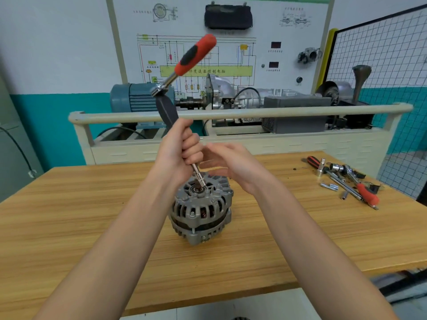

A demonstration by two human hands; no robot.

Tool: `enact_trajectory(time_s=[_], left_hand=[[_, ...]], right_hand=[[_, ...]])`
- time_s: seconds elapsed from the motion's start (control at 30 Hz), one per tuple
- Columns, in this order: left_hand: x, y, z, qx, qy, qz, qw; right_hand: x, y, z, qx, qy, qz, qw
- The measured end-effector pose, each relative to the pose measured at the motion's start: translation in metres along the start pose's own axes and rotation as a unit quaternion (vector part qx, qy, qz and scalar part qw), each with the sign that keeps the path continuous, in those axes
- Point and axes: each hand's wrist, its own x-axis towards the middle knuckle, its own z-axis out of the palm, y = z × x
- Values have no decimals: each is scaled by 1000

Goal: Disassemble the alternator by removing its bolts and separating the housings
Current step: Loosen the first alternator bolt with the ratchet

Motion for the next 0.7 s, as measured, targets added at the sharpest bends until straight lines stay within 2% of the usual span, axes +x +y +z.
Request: enact_trajectory(time_s=[0.13, 0.23, 0.47, 0.6, 0.7], left_hand=[[2, 0, 3, -55, -10, -8, 998], [8, 3, 3, -60, 4, 3, 998], [24, -24, 22, -5, 39, 23, 999], [36, -65, 51, 96, 67, 22, 993], [45, -99, 71, 161, 59, 35, 985]], right_hand=[[-5, 3, 2, -32, -96, 67, 993], [-8, 6, -2, -39, -113, 50, 992], [-19, 12, -27, -9, -22, 13, 1000], [-36, 22, -69, 3, 93, 9, 996], [-53, 34, -101, 6, 111, 24, 994]])
